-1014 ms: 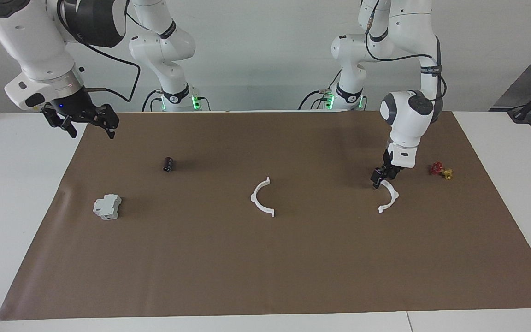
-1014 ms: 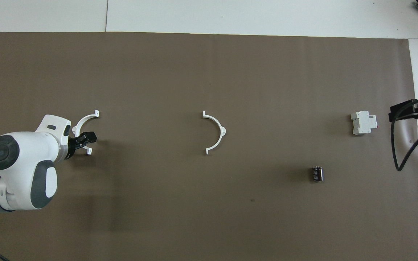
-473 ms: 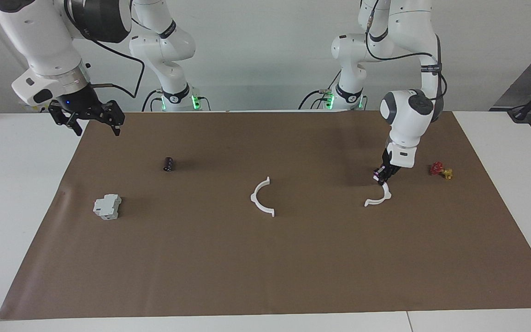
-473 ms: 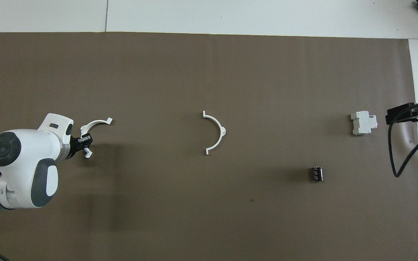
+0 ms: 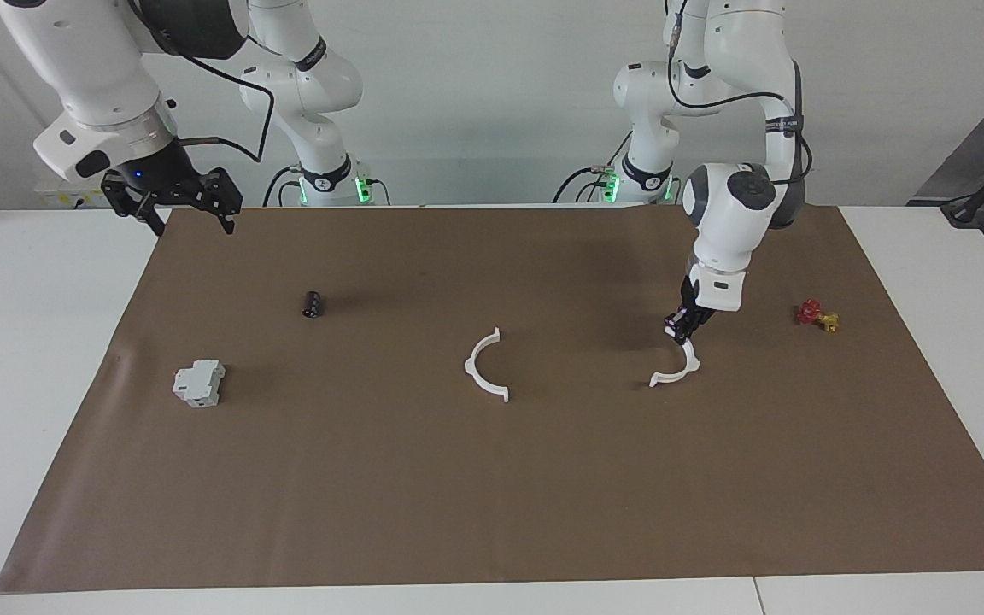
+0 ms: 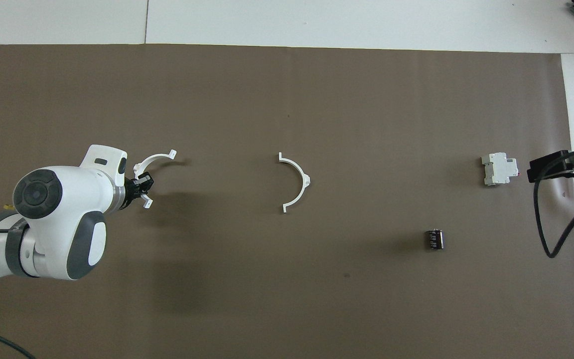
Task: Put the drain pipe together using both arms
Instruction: 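Carry the held half-ring toward the placed half-ring with the left gripper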
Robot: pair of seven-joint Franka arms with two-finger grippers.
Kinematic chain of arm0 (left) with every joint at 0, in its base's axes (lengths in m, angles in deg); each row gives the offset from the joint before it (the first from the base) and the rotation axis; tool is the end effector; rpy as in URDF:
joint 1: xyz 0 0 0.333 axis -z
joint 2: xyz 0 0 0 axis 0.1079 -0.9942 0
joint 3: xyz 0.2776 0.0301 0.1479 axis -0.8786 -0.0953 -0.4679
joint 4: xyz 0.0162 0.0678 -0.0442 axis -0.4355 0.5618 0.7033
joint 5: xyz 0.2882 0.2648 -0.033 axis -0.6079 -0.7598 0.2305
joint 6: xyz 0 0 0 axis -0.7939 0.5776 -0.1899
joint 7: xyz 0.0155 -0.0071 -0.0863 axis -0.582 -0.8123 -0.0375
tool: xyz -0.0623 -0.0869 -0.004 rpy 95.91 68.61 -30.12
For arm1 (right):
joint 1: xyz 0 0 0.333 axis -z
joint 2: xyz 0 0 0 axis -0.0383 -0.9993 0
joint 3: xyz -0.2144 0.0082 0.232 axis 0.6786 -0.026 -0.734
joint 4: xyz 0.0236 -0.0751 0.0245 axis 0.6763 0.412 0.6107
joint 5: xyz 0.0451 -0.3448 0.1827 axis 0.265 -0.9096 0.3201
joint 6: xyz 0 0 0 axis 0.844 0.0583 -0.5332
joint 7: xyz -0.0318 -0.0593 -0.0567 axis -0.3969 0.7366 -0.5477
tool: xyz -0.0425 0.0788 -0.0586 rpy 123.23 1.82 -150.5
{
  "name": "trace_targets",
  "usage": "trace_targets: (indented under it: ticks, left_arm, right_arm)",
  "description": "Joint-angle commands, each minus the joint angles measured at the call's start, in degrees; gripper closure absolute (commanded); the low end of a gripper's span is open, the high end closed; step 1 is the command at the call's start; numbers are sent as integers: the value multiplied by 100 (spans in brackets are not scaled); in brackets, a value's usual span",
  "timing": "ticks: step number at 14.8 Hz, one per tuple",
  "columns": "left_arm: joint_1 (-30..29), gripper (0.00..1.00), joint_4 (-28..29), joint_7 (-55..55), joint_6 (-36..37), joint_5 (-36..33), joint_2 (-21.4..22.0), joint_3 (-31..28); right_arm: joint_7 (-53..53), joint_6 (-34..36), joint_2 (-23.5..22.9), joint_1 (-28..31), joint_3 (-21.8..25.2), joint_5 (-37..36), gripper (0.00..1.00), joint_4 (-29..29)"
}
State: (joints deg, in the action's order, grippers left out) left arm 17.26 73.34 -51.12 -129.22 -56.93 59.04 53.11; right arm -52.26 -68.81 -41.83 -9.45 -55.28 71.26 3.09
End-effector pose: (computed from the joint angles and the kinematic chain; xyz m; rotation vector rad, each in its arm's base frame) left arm 0.5158 -0.1043 0.3296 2.9604 0.7883 0.1996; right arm 0.5430 -0.0212 0.6185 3.0904 0.0657 -0.0965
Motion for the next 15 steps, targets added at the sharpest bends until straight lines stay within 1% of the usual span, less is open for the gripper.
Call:
trace_targets:
  ticks: [1, 3, 5, 10, 13, 14, 15]
  left_arm:
    - [142, 100, -255, -1049, 173, 36, -27, -46]
    - [273, 100, -352, -1579, 138, 36, -98, -29]
    - [545, 100, -343, -1634, 164, 36, -176, -29]
    - [1116, 100, -334, -2151, 375, -52, -168, -29]
    - [1345, 100, -352, -2827, 375, -60, -186, -28]
    - [1511, 100, -378, -3038, 375, -113, -290, -29]
    - [1591, 100, -535, -3258, 375, -200, -500, -29]
  right_arm:
    - [-64, 35, 20, 14, -33, 162, 0, -32]
    - [-55, 53, 29, -13, -25, 224, 0, -32]
    - [-38, 9, 64, 4, -16, 224, 0, 46]
    - [-64, 18, 64, 66, -25, 215, 0, 47]
    - [-73, 27, 64, 75, -25, 224, 0, 47]
    - [-73, 27, 64, 66, -25, 224, 0, 47]
    - [-73, 27, 64, 57, -25, 224, 0, 56]
